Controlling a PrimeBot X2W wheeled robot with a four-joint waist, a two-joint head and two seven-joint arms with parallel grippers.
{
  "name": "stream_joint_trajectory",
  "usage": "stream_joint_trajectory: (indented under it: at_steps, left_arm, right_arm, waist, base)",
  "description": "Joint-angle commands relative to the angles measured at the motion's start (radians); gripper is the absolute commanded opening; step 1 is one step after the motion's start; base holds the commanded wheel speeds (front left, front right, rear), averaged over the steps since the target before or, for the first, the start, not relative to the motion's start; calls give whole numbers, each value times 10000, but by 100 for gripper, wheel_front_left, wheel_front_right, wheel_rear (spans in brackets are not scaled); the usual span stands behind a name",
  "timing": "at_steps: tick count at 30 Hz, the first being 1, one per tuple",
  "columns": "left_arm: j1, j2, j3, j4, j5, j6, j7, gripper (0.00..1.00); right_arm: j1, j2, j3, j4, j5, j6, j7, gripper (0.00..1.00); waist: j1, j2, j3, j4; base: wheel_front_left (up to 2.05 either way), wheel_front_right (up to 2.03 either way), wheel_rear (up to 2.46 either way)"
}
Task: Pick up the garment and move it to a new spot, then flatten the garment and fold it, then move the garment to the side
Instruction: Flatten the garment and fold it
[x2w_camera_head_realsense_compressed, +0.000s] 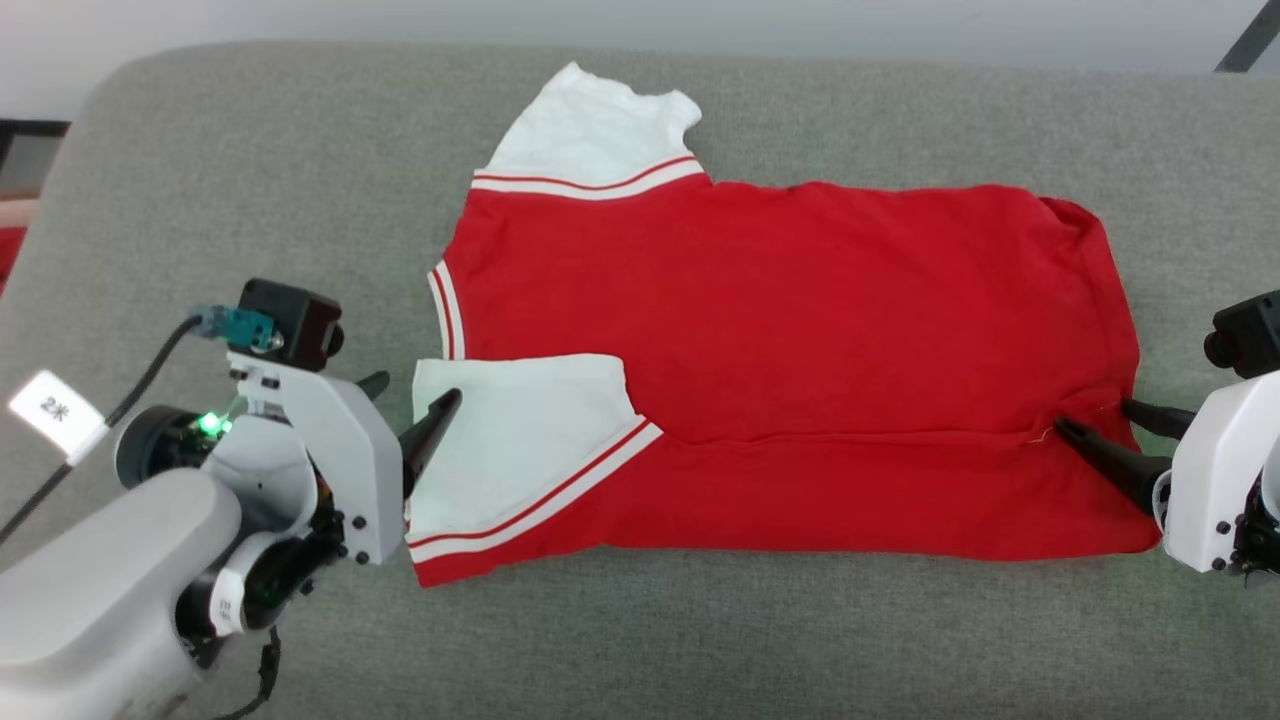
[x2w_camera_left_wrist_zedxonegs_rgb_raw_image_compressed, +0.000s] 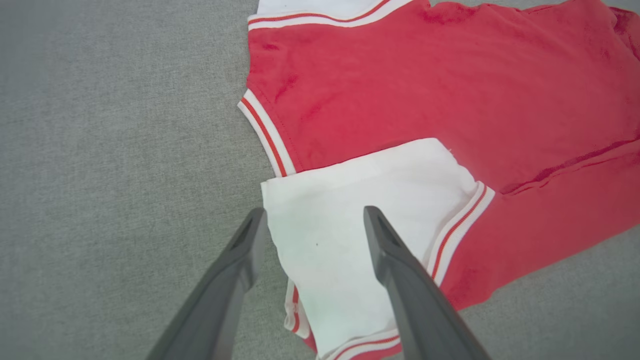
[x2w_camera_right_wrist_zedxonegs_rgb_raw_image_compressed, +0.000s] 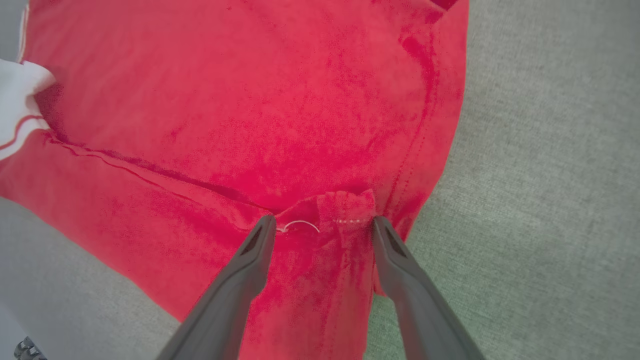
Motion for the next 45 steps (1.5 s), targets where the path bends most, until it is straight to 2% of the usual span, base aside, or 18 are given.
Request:
stream_joint_trajectory:
  at_steps: [1, 14, 23, 35, 45]
  left_arm:
    - [163, 75, 24, -116, 77, 115, -104, 100]
    - [1250, 768, -29, -1707, -290, 1228, -77, 100]
    - [1922, 1108, -54, -1660, -1226, 1719, 632, 100]
    - [2155, 1091, -100, -632, -1755, 1785, 1156, 100]
    - [2239, 495, -282, 479, -2032, 1526, 1382, 100]
  right_arm:
    - [165, 75, -123, -97, -142, -11, -139, 100]
    - [1154, 498, -1149, -1736, -1116, -11, -1866, 100]
    - [2323, 1200, -2183, -3018, -1411, -11, -1688, 100]
    - [3328, 2095, -3144, -3948, -1599, -11, -1307, 100]
    - [3669, 2523, -3342, -4112, -1569, -11, -1099, 100]
  waist:
    - [0, 0, -215, 17]
    - [0, 0, -986, -179]
    - [0, 0, -964, -892]
    - [0, 0, -368, -1585]
    - [0, 0, -89, -1688]
  base:
    - [0, 0, 0]
    - [0, 0, 0]
    - [0, 0, 0]
    - [0, 0, 0]
    - [0, 0, 0]
